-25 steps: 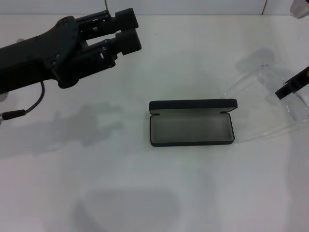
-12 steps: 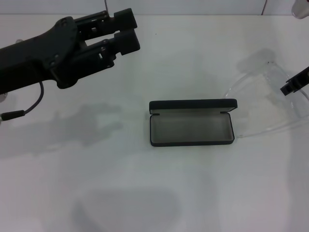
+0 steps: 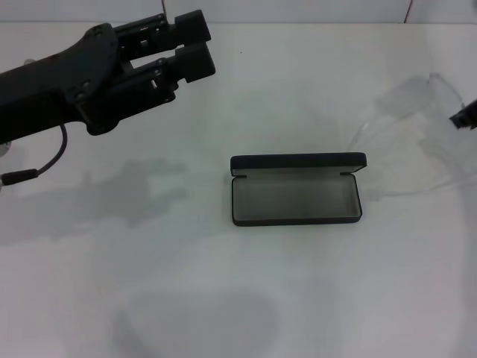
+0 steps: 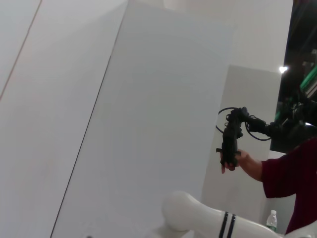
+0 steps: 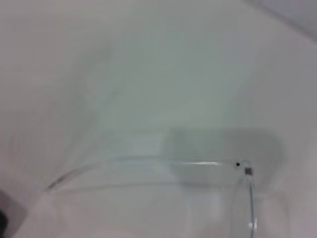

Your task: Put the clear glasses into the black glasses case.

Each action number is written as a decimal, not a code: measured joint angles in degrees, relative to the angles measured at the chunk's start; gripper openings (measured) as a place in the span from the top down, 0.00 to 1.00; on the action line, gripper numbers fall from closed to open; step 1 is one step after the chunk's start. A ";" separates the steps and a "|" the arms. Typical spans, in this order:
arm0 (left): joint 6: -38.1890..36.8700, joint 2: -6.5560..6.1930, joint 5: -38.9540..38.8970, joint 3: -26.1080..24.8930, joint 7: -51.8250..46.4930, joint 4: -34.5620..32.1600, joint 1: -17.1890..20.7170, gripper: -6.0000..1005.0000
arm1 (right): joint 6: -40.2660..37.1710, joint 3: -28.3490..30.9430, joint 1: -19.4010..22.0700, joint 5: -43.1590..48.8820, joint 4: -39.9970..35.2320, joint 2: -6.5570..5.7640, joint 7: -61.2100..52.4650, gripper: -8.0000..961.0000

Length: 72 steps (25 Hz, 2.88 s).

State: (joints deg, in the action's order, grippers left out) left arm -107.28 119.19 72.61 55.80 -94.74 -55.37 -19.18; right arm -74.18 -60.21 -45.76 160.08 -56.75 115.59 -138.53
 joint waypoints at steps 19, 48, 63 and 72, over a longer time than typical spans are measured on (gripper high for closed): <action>-1.88 0.30 -1.68 0.29 4.78 5.36 -1.37 0.75 | -8.49 9.79 25.18 -51.20 -38.03 -1.04 16.93 0.88; -4.48 0.25 -3.03 3.87 6.16 5.62 -8.58 0.91 | -24.58 -6.96 7.59 -71.66 -0.11 0.23 38.62 0.89; -3.67 0.48 -0.90 4.01 9.61 8.72 -8.61 0.91 | -25.73 -6.15 8.83 -76.15 -0.53 0.01 39.97 0.89; -3.50 0.57 -1.02 4.54 10.99 8.63 -8.11 0.91 | -25.26 -6.02 9.14 -76.41 0.03 -0.01 40.33 0.89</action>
State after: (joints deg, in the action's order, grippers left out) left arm -110.78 119.76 71.59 60.33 -83.75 -46.73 -27.29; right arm -99.44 -66.23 -36.62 83.67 -56.72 115.58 -98.20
